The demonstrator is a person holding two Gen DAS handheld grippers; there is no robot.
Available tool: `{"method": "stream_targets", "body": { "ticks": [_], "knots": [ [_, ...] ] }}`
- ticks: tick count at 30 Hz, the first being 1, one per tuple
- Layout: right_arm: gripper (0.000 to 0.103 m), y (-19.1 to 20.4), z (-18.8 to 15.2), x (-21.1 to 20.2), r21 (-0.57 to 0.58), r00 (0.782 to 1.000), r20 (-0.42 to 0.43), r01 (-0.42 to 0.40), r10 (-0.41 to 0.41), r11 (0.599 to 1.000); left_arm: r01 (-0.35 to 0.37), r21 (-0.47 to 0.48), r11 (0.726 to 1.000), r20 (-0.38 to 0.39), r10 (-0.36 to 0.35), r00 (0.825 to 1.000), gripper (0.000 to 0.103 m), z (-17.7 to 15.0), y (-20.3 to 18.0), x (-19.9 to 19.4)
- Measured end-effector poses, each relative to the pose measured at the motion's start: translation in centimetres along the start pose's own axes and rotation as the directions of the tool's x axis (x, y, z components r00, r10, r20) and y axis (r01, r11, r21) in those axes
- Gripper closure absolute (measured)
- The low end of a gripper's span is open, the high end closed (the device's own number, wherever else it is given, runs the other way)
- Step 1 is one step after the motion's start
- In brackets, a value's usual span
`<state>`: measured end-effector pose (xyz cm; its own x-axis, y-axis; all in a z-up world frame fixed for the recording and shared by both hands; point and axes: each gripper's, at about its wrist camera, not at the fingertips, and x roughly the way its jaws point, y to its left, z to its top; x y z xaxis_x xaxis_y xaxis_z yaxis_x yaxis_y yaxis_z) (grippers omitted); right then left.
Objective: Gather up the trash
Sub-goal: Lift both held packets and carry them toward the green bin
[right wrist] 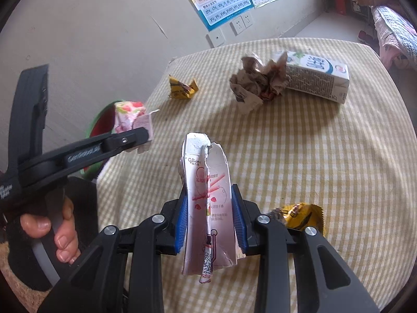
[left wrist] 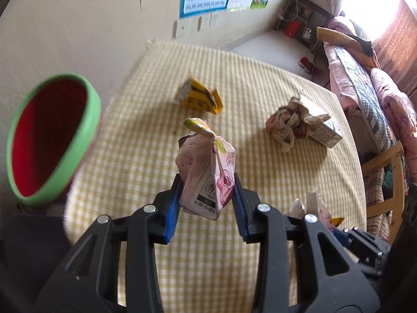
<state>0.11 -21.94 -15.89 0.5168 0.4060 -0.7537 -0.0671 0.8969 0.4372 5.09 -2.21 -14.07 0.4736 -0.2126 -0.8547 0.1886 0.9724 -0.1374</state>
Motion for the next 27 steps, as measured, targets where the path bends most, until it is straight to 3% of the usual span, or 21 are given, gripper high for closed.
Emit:
{"method": "stream_targets", "body": {
  "ticks": [7, 14, 27],
  "knots": [
    [0.072, 2.5, 1.7, -1.3, 0.008, 0.998, 0.056, -0.032, 0.031, 0.999, -0.085, 0.042, 0.996, 0.114, 0.079, 0.99, 0.068, -0.6, 2.6, -4.6],
    [0.072, 5.6, 3.6, -2.3, -0.033, 0.992, 0.115, -0.055, 0.058, 0.998, -0.089, 0.018, 0.996, 0.149, 0.085, 0.985, 0.068, -0.4, 4.0, -6.4],
    [0.072, 9.3, 5.1, -2.3, -0.104, 0.987, 0.143, -0.064, 0.079, 0.993, -0.126, -0.007, 0.992, 0.186, 0.125, 0.975, 0.068, -0.4, 5.7, -8.2]
  ]
}}
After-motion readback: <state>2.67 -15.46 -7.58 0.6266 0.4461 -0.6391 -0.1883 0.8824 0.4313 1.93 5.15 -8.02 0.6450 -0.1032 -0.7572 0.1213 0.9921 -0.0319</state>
